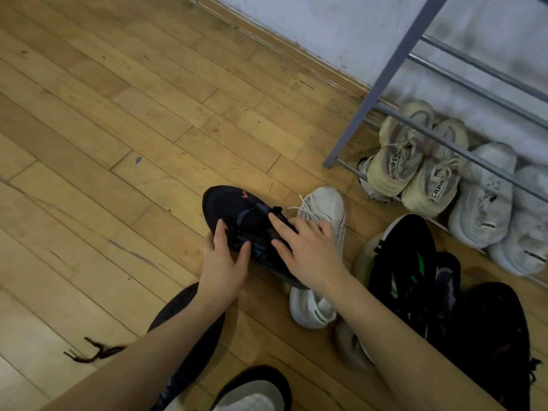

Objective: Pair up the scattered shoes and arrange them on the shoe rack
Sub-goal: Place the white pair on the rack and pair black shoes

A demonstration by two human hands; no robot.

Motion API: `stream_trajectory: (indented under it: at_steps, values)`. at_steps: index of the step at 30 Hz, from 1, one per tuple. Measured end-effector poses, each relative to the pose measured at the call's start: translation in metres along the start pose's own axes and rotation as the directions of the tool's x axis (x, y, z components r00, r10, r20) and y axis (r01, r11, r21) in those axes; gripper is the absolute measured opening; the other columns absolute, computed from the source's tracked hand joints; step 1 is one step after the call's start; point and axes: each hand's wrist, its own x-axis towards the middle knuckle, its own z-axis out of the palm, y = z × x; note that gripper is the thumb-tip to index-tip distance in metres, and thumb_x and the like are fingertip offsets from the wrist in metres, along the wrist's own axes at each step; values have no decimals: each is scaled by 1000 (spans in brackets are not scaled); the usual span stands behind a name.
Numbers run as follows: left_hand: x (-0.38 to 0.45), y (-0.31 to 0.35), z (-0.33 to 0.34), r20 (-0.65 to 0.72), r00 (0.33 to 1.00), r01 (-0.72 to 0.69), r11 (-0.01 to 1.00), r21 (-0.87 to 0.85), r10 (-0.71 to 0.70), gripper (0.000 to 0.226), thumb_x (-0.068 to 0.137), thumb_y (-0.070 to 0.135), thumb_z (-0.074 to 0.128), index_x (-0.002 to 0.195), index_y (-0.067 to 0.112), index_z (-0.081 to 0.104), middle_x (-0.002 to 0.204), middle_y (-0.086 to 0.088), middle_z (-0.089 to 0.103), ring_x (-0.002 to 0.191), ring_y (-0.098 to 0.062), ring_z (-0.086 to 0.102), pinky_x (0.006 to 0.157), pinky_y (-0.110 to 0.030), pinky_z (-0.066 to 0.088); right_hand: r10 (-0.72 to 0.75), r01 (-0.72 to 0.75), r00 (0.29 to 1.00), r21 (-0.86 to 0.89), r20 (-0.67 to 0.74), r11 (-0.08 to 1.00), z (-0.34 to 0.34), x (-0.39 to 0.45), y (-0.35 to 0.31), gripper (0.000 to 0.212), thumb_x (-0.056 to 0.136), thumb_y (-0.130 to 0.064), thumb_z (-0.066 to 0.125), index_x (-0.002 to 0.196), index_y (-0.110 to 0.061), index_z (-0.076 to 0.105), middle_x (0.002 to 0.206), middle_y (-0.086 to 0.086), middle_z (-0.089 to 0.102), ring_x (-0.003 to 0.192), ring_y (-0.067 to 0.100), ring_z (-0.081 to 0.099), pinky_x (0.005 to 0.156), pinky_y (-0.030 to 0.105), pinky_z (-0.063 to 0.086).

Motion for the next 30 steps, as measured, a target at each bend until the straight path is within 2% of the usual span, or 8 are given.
stream_trajectory:
  at_steps: [3, 7, 10, 13, 20, 24, 28, 30]
  values:
    - [-3, 5, 1, 11, 999, -40, 999, -17, 40, 70, 93, 35, 49, 148, 24, 7, 152, -8, 16, 132, -14, 32, 100, -22, 30, 21, -22, 999, 38, 29, 999, 1, -8, 3, 53, 92, -46, 29, 137, -24, 45, 101, 5, 62, 85, 26, 59, 76, 39, 40]
    - [2, 15, 3, 31, 990, -134, 991, -30, 135, 68, 94, 28, 51, 148, 17, 12, 154, -8, 14, 89, 38, 28, 77, 11, 22, 90, -90, 996, 97, 10, 991, 5, -16, 3, 53, 92, -45, 28, 137, -22, 44, 103, 9, 59, 92, 27, 58, 80, 41, 39]
    - [10, 29, 1, -16, 979, -205, 979, -17, 204, 68, 92, 33, 52, 148, 22, 14, 154, -2, 13, 128, 4, 31, 101, -19, 38, 155, -151, 988, 176, -12, 973, 1, -25, 0, 55, 93, -46, 24, 142, -25, 37, 112, 9, 54, 104, 27, 54, 84, 40, 36]
    - [15, 48, 1, -20, 952, -305, 952, -5, 305, 67, 92, 33, 52, 147, 20, 16, 152, 1, 17, 133, -18, 33, 104, -38, 41, 255, -230, 963, 226, -87, 947, -10, -36, -1, 53, 94, -46, 25, 143, -26, 35, 113, 8, 53, 104, 25, 52, 82, 37, 34]
    - [3, 84, 25, 128, 878, -455, 888, -70, 460, 71, 91, 38, 54, 148, 27, 14, 151, 8, 20, 124, -16, 46, 93, -39, 50, 407, -359, 892, 239, -198, 902, -41, -80, 19, 53, 95, -46, 28, 143, -25, 35, 114, 7, 52, 102, 22, 52, 83, 37, 34]
    - [-18, 108, 55, 204, 818, -534, 842, -79, 538, 66, 91, 34, 55, 147, 24, 21, 153, -1, 20, 138, -17, 26, 106, -42, 38, 497, -446, 834, 240, -238, 862, -48, -121, 34, 52, 94, -45, 31, 140, -23, 40, 110, 5, 53, 102, 20, 53, 82, 35, 33]
    - [-41, 134, 84, 295, 732, -613, 783, -107, 614, 63, 91, 32, 55, 146, 24, 24, 153, 1, 19, 134, -6, 29, 107, -26, 35, 564, -520, 776, 217, -284, 826, -56, -161, 52, 52, 94, -44, 32, 138, -19, 43, 105, 4, 55, 91, 19, 56, 79, 32, 33]
    - [-51, 145, 96, 350, 693, -640, 761, -104, 630, 63, 92, 31, 54, 146, 25, 24, 153, 2, 18, 120, 1, 40, 93, -12, 38, 596, -551, 752, 229, -280, 803, -59, -177, 59, 54, 93, -46, 30, 139, -20, 41, 106, 4, 54, 90, 19, 56, 81, 31, 32]
